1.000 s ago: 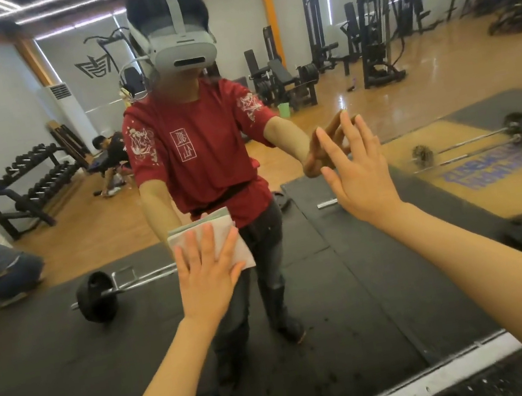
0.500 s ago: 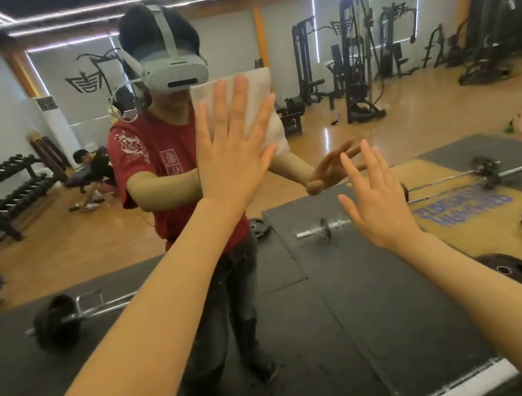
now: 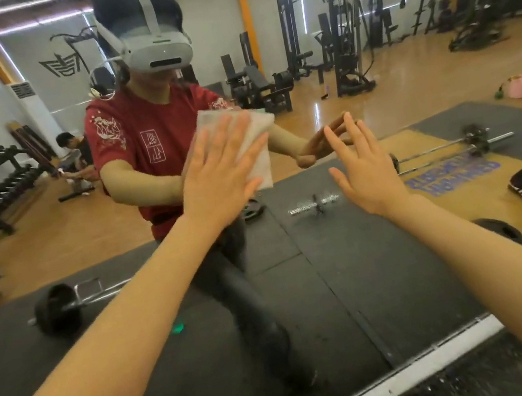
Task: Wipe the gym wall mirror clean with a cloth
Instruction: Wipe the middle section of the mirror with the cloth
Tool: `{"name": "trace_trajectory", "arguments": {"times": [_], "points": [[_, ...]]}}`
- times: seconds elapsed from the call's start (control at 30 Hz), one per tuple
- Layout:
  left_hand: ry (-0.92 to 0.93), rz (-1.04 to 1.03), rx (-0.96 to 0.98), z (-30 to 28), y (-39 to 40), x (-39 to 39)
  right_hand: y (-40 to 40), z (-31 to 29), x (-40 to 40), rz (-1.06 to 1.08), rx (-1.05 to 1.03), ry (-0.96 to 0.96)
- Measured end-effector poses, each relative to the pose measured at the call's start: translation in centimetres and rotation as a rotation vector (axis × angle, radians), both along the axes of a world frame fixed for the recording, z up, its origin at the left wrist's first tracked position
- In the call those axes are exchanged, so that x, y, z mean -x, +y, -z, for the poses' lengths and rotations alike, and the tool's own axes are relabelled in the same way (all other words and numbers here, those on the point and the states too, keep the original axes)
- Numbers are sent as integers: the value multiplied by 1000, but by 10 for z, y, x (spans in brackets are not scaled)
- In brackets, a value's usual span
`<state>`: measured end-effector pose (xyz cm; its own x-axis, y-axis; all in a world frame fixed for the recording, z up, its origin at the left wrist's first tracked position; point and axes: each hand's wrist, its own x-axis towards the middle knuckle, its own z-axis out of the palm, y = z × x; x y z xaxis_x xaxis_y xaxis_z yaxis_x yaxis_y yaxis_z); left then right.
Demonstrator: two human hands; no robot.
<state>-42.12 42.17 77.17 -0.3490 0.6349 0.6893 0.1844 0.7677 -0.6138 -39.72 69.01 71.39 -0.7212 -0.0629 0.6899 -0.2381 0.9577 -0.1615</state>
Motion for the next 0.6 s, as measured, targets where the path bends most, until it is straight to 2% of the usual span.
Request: {"name": "trace_trajectory", "arguments": {"times": [0.07,0.13,0.37,0.6], "points": [[-1,-22,-105,-24,8,0,-1,-1,-1,2,-5,-10],[13,-32,-142,-23,17,0,-1,-1,-2,1,-9,-10],[-54,8,79,83,0,0,2,5,4,49,-49,20],[-15,-49,8,98,2,2,9,12,17,50,-75,144]]}}
